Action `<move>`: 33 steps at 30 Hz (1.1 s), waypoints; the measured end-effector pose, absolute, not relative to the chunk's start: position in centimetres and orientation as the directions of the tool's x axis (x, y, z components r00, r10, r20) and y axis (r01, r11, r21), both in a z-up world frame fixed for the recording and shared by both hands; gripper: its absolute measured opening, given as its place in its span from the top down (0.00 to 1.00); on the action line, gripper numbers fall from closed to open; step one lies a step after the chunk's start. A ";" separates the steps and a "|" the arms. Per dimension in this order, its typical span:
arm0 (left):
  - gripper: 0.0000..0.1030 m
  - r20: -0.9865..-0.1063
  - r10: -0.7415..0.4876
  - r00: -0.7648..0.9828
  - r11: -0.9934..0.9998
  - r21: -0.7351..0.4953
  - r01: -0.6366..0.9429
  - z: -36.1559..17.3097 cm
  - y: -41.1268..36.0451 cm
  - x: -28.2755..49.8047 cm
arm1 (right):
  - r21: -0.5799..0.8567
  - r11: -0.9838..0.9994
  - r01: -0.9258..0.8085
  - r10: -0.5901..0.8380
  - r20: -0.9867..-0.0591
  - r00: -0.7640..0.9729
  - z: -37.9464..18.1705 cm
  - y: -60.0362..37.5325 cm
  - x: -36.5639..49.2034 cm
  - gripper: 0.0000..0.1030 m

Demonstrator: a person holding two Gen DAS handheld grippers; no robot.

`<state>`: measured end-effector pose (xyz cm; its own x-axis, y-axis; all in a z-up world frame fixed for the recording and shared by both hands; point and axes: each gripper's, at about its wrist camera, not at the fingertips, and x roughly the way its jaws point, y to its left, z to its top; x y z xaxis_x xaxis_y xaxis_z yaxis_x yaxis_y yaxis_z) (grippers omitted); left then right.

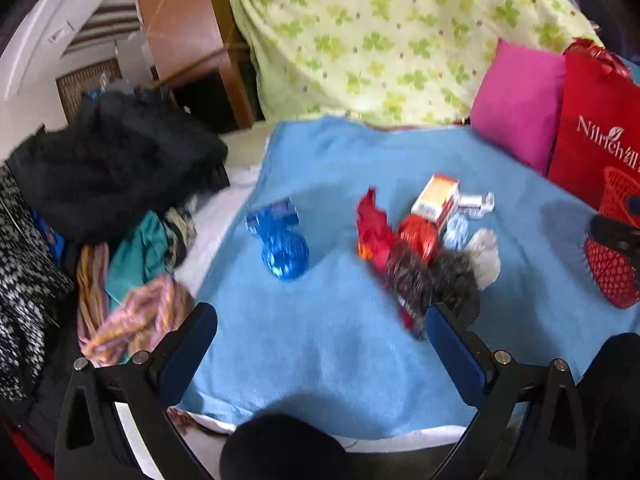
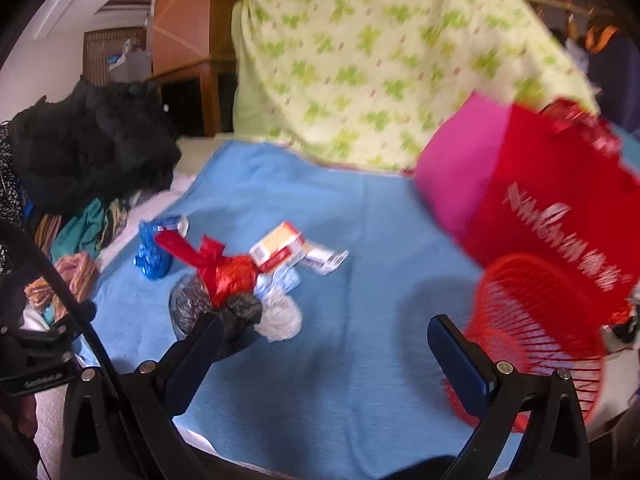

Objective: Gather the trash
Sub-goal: 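Move the right tool toward the black plastic bag on the blanket, then grasp the black plastic bag with the right gripper and lift it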

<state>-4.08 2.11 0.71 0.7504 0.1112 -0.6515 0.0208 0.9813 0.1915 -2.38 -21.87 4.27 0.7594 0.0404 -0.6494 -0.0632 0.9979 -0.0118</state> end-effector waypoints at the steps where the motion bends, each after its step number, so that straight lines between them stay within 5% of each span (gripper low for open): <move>1: 0.00 -0.662 0.110 0.742 0.982 0.189 0.023 0.2 2.3 -3.8 | 0.005 0.997 -0.073 0.058 -0.671 0.739 3.2 -21.8 -1.0 0.00; 4: 0.00 -0.686 0.098 0.721 0.983 0.178 0.035 -0.8 2.7 -3.2 | 0.076 0.992 -0.098 0.123 -0.719 0.684 -0.3 -21.4 3.2 0.01; 8: 0.00 -0.717 0.070 0.693 0.988 0.146 0.052 -1.7 3.1 -2.4 | 0.201 0.974 -0.101 0.222 -0.794 0.565 -5.0 -21.9 8.9 0.26; 13: 0.00 -0.759 -0.006 0.651 0.992 0.076 0.098 -2.8 2.8 -1.3 | 0.349 0.931 -0.103 0.350 -0.783 0.514 -8.2 -22.1 12.8 0.32; 17: 0.00 -0.785 -0.084 0.614 0.991 -0.003 0.131 -3.7 2.3 -0.2 | 0.410 0.908 -0.083 0.403 -0.807 0.432 -10.7 -21.5 14.6 0.57; 27: 0.02 -0.818 -0.306 0.488 0.950 -0.230 0.210 -7.1 -0.9 4.6 | 0.415 0.905 -0.092 0.399 -0.753 0.523 -8.5 -24.4 10.8 0.62; 30: 0.17 -0.836 -0.332 0.437 0.941 -0.259 0.219 -8.8 -2.8 6.1 | 0.382 0.918 -0.106 0.368 -0.724 0.583 -6.1 -25.4 8.6 0.62; 32: 0.49 -0.856 -0.329 0.398 0.942 -0.269 0.201 -10.1 -3.6 7.0 | 0.358 0.927 -0.113 0.348 -0.706 0.617 -4.5 -25.9 7.3 0.62; 33: 0.56 -0.875 -0.322 0.362 0.945 -0.274 0.179 -11.3 -4.1 7.6 | 0.350 0.929 -0.117 0.343 -0.699 0.627 -3.9 -26.1 6.6 0.62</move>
